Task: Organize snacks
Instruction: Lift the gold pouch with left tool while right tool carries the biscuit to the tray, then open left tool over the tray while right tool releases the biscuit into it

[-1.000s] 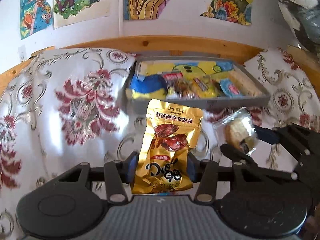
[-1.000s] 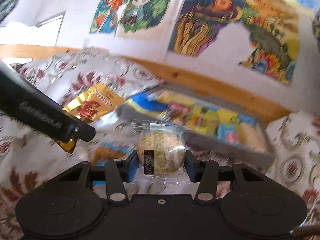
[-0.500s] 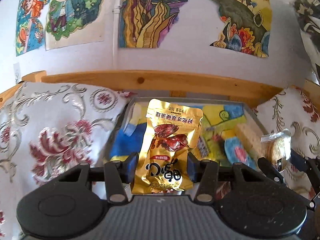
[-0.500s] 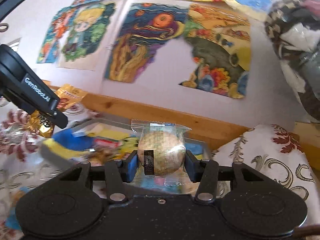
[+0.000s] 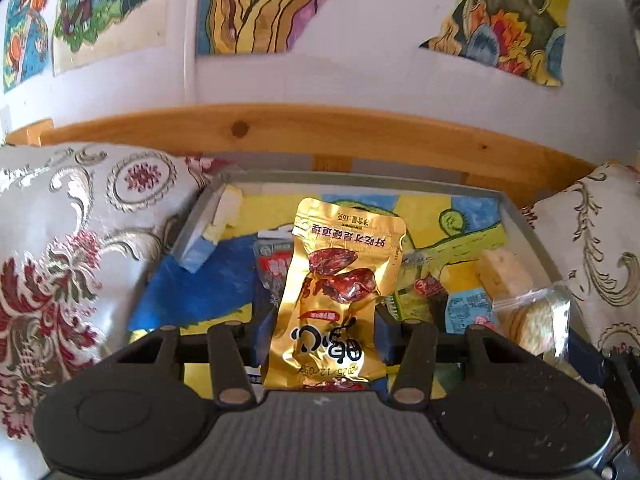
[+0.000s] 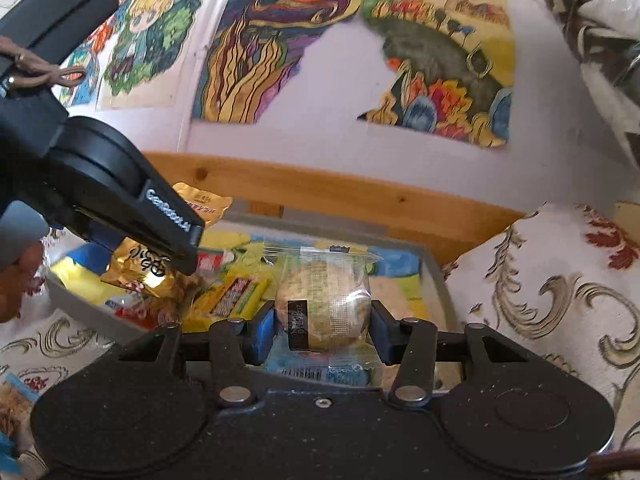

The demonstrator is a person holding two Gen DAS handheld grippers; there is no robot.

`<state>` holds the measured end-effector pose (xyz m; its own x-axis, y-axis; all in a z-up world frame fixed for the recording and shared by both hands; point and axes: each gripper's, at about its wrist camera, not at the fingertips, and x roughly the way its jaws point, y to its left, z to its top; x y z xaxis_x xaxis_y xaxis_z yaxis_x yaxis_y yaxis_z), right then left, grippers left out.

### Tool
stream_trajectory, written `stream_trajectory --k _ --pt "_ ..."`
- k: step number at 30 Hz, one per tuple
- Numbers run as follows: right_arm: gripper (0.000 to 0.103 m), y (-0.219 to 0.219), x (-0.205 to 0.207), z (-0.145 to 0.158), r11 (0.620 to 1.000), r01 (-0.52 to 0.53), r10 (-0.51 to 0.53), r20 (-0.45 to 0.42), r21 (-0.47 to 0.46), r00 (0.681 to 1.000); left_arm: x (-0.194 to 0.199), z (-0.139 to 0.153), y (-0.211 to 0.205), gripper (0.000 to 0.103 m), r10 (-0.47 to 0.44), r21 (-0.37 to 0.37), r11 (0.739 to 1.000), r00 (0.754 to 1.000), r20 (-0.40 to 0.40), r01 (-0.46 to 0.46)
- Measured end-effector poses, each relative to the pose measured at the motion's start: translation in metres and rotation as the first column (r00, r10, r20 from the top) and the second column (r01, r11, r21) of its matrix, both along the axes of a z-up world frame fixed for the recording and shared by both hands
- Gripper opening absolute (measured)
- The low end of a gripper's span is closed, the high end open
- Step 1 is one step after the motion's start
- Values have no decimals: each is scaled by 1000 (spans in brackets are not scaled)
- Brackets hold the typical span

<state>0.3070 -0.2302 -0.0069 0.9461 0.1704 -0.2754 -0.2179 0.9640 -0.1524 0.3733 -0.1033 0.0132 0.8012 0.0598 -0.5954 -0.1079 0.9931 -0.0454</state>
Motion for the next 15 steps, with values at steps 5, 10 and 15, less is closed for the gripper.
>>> stream_trajectory --k 5,10,15 --pt "50 0 8 -4 1000 10 -10 -46 3 999 6 -11 2 54 16 -27 999 999 -36 -17" --pt "50 -2 11 -7 1000 22 -20 -72 23 997 8 -16 3 54 16 -30 999 999 -50 -18" --pt "51 -3 12 -7 999 23 -21 -78 29 997 10 -16 3 55 14 -27 1000 998 -57 -15"
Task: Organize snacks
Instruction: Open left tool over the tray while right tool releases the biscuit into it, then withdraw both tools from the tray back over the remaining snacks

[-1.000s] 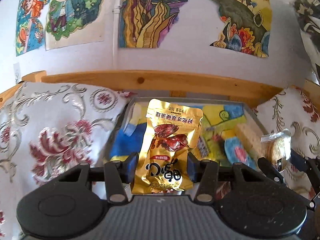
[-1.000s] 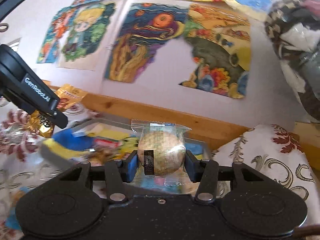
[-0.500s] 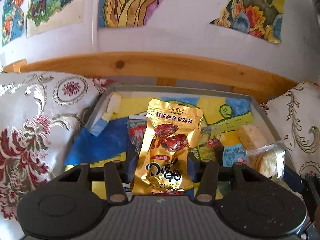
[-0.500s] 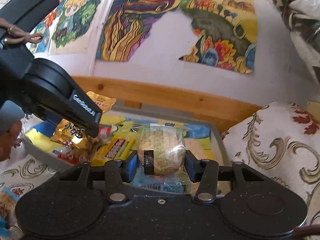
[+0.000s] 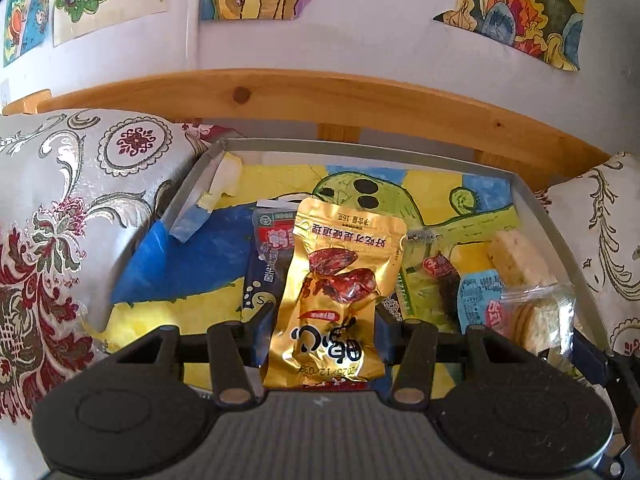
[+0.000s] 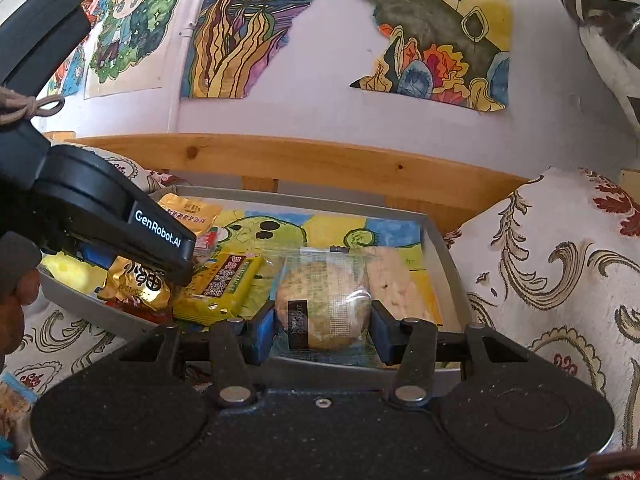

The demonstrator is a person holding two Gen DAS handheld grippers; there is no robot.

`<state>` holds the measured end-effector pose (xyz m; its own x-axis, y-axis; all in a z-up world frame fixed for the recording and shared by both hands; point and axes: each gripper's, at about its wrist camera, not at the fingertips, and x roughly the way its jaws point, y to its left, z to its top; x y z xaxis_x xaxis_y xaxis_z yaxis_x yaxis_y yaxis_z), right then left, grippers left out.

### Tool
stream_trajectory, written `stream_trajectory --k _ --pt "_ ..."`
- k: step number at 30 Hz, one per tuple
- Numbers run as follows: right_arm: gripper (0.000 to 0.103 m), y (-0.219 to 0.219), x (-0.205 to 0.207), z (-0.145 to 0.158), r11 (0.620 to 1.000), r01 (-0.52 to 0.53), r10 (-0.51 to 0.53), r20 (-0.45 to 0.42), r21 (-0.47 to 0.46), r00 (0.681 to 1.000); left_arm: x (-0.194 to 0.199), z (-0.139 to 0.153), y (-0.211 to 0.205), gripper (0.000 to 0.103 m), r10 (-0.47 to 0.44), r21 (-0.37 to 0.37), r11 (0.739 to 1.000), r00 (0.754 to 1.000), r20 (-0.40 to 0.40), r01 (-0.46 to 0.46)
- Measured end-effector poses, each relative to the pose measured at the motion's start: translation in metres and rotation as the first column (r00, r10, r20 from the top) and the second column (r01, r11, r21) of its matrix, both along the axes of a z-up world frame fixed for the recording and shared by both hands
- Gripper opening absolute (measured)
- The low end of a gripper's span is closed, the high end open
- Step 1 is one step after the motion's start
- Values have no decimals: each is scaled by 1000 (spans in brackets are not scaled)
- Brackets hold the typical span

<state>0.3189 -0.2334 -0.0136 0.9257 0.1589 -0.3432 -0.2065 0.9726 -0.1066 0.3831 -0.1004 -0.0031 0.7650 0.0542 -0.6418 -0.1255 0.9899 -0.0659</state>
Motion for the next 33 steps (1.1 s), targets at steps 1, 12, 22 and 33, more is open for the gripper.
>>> stream_trajectory --k 1,12,22,33 --pt "51 0 0 0 1000 0 0 -1 1 1000 0 0 0 55 -3 3 1000 1000 -3 3" --pt "75 2 -12 10 1000 23 -23 39 -14 999 -23 20 13 87 -10 -1 1000 1000 26 10" --pt "97 -3 -58 45 998 50 -53 161 24 986 -80 44 36 101 97 -27 995 979 178 -94" --pt "102 -3 -123 74 996 28 -49 244 88 969 -155 71 40 102 79 39 995 941 330 -97"
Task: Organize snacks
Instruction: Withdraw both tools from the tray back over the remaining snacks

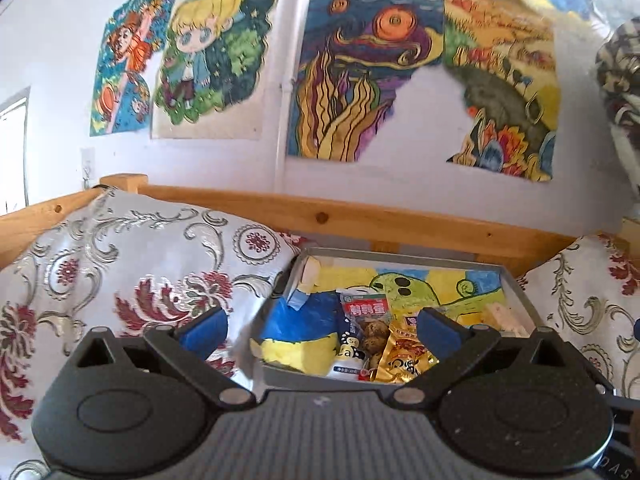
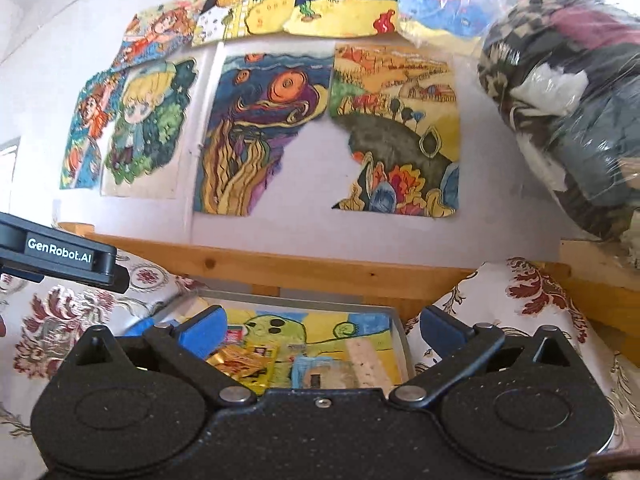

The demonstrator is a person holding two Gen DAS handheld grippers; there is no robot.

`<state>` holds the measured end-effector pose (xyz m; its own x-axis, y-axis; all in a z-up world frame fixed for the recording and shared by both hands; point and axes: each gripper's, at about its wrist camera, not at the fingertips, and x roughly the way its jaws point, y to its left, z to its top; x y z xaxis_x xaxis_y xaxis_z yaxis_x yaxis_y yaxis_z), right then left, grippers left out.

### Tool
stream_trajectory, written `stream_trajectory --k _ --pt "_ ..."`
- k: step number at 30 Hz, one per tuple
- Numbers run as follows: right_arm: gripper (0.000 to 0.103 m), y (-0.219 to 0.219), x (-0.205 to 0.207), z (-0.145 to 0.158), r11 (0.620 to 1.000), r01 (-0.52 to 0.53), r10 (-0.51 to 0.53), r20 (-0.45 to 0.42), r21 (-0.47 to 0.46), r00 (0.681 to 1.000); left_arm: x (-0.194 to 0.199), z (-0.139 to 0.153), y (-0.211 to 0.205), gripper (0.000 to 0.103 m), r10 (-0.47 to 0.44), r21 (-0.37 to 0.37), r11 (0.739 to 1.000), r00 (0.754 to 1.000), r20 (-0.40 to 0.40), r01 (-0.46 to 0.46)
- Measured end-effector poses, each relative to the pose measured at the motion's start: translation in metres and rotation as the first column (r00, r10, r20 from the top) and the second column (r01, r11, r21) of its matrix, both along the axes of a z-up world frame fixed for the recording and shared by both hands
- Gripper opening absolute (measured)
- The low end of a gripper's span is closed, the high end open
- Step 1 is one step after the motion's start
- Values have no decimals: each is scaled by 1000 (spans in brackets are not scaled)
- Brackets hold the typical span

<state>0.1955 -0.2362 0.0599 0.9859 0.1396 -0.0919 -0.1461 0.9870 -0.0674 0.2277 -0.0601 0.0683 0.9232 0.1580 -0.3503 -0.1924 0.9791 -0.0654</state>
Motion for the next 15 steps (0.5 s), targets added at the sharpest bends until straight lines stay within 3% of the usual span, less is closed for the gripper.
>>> stream_trajectory --k 8,15 --pt "102 2 -50 2 1000 4 -3 -21 28 1000 -57 -2 18 102 53 -20 998 997 47 -52" --pt "102 3 -93 1 1000 11 -10 -46 26 999 -91 -16 36 102 70 -24 997 998 7 -70"
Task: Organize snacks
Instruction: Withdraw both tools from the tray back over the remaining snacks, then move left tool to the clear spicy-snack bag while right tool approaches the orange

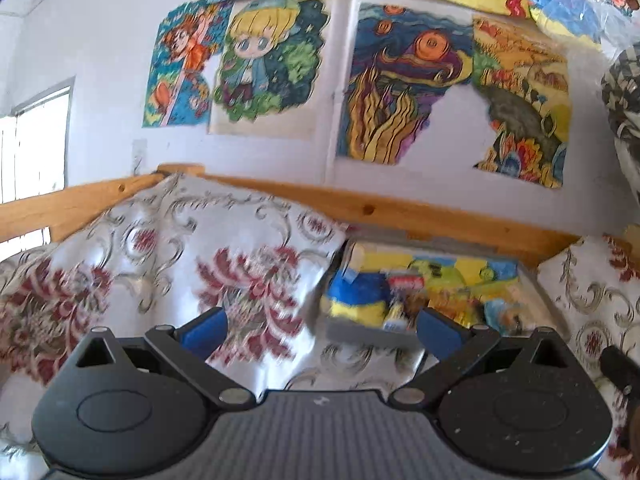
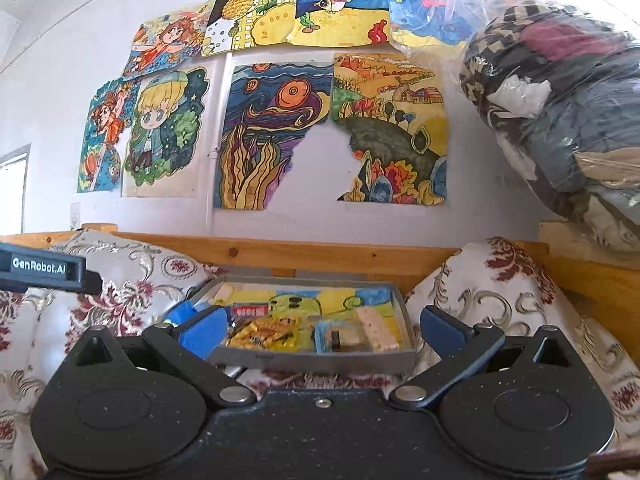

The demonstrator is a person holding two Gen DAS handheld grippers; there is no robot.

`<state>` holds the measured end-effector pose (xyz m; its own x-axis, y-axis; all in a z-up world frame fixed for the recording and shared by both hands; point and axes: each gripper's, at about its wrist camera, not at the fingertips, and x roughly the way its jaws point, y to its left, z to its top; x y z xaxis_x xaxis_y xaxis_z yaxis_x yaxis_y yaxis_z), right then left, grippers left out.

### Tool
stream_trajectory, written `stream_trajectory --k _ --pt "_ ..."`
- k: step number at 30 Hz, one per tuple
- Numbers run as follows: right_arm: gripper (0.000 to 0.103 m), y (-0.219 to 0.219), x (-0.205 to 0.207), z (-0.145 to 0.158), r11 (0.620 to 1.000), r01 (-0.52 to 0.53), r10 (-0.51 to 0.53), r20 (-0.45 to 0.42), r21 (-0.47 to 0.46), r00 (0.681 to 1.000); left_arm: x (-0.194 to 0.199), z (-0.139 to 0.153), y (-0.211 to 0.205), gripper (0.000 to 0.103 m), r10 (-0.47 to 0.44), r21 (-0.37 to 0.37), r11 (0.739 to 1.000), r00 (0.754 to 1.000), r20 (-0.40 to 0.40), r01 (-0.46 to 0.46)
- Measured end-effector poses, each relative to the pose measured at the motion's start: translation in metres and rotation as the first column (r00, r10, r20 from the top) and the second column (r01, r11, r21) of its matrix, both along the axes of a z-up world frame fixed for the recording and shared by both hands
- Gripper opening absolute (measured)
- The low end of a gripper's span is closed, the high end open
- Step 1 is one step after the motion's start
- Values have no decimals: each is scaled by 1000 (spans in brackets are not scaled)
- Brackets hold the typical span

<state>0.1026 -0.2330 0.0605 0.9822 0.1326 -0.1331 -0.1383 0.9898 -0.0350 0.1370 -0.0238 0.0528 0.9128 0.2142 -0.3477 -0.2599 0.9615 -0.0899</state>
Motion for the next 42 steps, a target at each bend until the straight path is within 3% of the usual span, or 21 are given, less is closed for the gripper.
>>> stream_trajectory --k 18,26,42 --pt "102 17 -68 -15 999 -22 15 -172 -39 985 -62 -37 20 102 -120 61 990 985 -124 129" --pt "102 24 -67 -31 999 -26 11 -308 -43 951 -67 -51 29 102 -124 44 990 970 -207 136" --pt "102 27 -55 -41 998 -45 24 -390 -44 921 -61 -70 28 102 -104 33 992 951 -290 119"
